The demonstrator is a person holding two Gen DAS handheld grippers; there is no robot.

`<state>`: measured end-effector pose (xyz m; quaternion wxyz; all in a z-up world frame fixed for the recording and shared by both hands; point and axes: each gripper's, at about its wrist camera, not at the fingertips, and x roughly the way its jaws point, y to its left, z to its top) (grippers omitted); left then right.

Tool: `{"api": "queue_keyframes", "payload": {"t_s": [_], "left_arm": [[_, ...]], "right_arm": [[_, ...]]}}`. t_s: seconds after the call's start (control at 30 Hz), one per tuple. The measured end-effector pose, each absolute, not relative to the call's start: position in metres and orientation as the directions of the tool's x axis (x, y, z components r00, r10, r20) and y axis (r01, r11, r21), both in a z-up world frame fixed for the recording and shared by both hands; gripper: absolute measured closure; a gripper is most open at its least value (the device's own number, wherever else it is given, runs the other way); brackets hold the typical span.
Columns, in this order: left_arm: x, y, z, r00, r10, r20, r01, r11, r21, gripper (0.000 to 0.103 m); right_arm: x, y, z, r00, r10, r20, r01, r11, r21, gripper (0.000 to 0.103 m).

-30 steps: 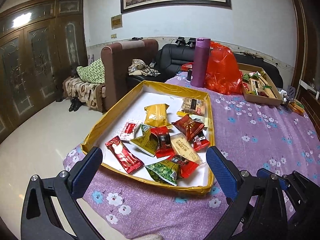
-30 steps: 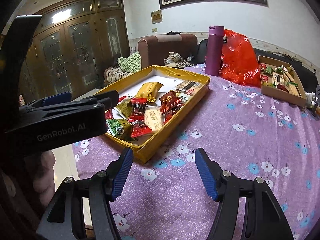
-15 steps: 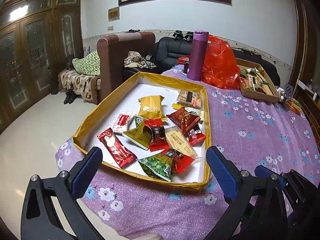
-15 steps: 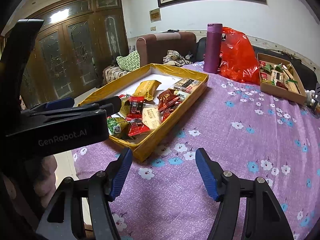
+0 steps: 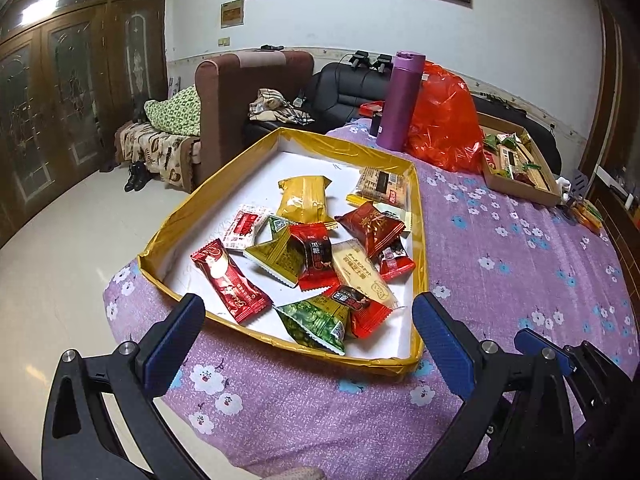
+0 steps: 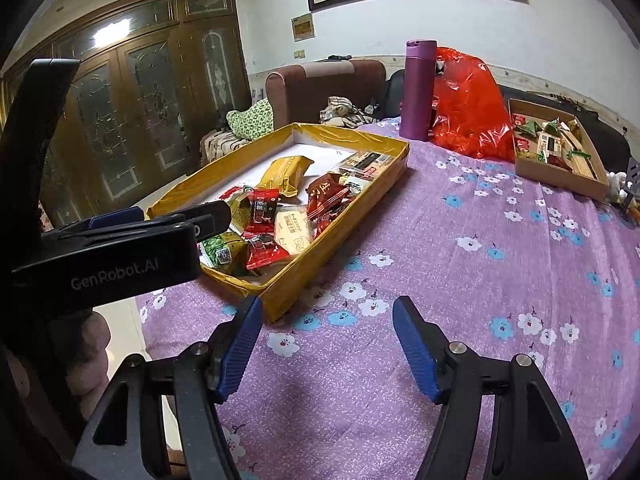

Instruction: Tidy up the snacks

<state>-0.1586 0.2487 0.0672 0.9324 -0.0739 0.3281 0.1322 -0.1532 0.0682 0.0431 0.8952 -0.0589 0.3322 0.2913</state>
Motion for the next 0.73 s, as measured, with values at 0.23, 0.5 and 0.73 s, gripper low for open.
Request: {"api": "queue_keyframes", "payload": {"t_s": [0.23, 0.5, 0.73], "left_arm": [[-0.158, 0.248, 0.065, 0.746, 0.195, -0.637, -0.297, 0.953, -0.055, 0.0], [-0.159, 0.248, 0.064, 0.752, 0.202, -0.628, -0.3, 0.952, -0.054, 0.0], [-0.163, 0.234, 0.086, 0.783, 0.226, -0.58, -0.27, 0.963, 0.011, 0.0]], "right_arm": [[-0.154, 0.069, 0.041, 0.606, 0.482, -0.633, -0.565, 0.821, 0.084, 0.034], [-0.156, 0.072, 0.039, 0.598, 0.488, -0.636, -0.579, 0.811, 0.077, 0.034], [-0.155, 0.067, 0.043, 0.61, 0.481, -0.629, -0.568, 0.819, 0.076, 0.034]]}}
